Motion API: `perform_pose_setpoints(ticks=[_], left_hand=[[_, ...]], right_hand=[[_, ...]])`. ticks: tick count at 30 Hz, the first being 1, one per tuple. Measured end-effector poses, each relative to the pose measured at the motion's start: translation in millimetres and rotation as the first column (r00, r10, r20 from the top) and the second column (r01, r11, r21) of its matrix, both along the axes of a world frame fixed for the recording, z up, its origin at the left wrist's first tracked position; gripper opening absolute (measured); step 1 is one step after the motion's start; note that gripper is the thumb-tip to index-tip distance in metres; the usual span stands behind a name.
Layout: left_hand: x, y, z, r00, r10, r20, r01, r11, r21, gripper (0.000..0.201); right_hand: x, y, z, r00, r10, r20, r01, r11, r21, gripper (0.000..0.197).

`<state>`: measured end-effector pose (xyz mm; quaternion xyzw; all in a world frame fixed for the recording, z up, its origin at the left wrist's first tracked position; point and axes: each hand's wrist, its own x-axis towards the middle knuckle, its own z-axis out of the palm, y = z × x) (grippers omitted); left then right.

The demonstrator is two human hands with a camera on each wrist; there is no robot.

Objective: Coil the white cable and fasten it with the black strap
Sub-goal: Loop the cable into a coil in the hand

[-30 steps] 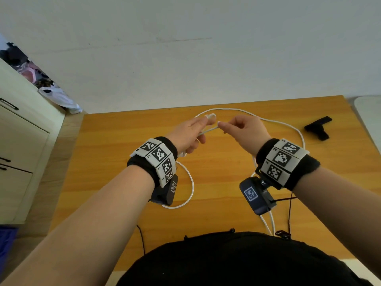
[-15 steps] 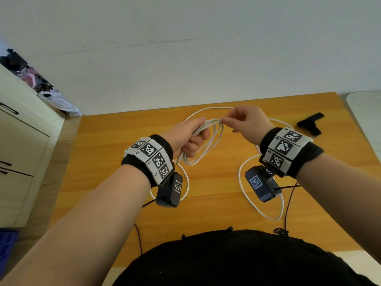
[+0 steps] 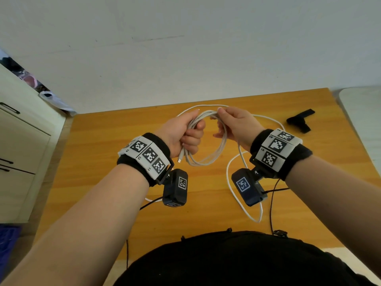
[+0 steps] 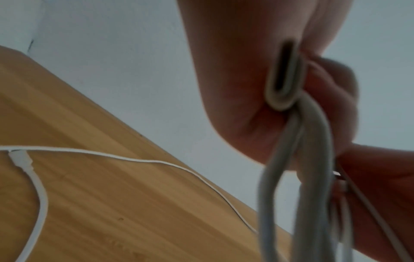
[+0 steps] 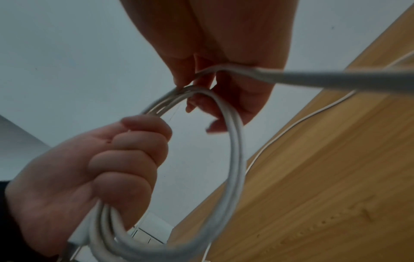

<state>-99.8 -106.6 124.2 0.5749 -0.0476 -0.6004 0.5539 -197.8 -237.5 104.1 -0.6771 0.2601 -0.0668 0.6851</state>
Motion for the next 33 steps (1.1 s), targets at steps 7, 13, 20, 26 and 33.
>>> perform_pose_setpoints(ticks=[7, 13, 20, 26, 33], left_hand=[[-23, -18, -4, 0.942, 0.083, 0.325, -0.094, 0.995, 0.019, 0.028], [-30, -15, -2, 0.904, 0.033, 0.426, -0.078, 0.993, 0.091, 0.029], [-28, -11, 3, 0.899, 0.131, 0.417, -0.189, 0.977, 0.100, 0.029], [-13, -3, 5, 0.912, 0.281, 0.297, -0.315, 0.947, 0.070, 0.030], [8, -2, 8, 0.867, 0.465, 0.178, -0.479, 0.877, 0.042, 0.034]], right_hand=[[-10, -19, -6, 0.998, -0.069, -0.003, 0.069, 0.998, -0.009, 0.026], [-12, -19, -12, 0.998, -0.056, -0.017, 0.056, 0.998, 0.025, 0.028], [-14, -15, -25, 0.993, -0.108, -0.055, 0.107, 0.994, -0.014, 0.024], [-30, -6, -34, 0.982, -0.148, -0.116, 0.148, 0.989, -0.007, 0.024], [-31, 0, -43, 0.961, -0.201, -0.192, 0.185, 0.978, -0.097, 0.017]])
